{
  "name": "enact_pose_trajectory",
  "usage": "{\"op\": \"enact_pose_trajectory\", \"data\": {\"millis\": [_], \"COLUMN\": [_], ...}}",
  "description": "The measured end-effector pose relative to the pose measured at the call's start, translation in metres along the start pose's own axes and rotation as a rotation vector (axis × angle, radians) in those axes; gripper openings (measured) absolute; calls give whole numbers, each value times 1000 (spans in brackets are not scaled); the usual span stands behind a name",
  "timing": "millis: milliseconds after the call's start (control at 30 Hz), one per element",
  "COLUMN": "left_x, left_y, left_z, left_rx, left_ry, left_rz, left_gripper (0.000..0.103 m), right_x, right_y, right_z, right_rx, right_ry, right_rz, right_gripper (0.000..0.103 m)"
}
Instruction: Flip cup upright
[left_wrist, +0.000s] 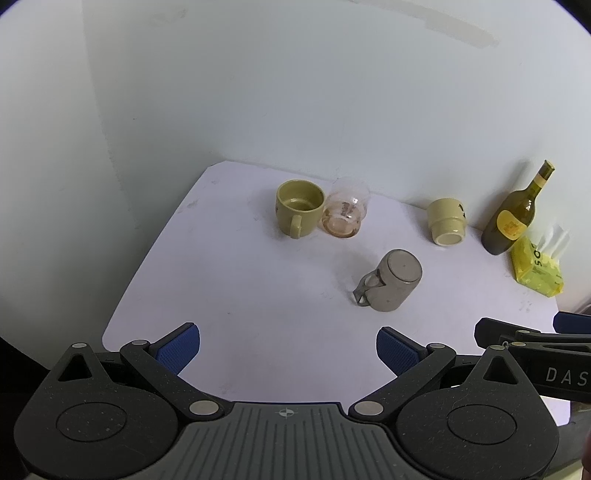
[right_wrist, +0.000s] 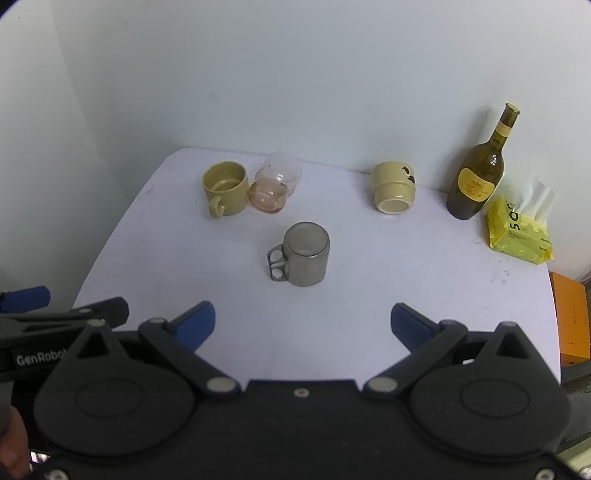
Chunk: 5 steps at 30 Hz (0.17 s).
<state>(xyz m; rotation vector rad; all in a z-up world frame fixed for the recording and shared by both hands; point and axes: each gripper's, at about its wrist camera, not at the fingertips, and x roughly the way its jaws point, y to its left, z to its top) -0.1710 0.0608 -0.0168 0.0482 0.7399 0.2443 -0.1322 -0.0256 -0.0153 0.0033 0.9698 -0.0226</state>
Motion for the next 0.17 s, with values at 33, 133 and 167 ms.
{"op": "enact_pose_trajectory", "data": {"millis": [33,133,167], "left_x": [-1,-2,-2], "left_y": [1,2,2], "left_z": [-1,-2,-1], "left_rx": [-2,1,1], "left_ry": [-1,-3,-2], "left_rz": [-2,1,3], "left_gripper": [103,103,103], "right_x": [0,0,1], "right_y": [0,1,1], "right_z": [0,1,1], "right_rx": [-1,-5,-5], "right_ry": [0,-1,-1], "right_rz": [1,-3,-4], "right_gripper": [102,102,102]}}
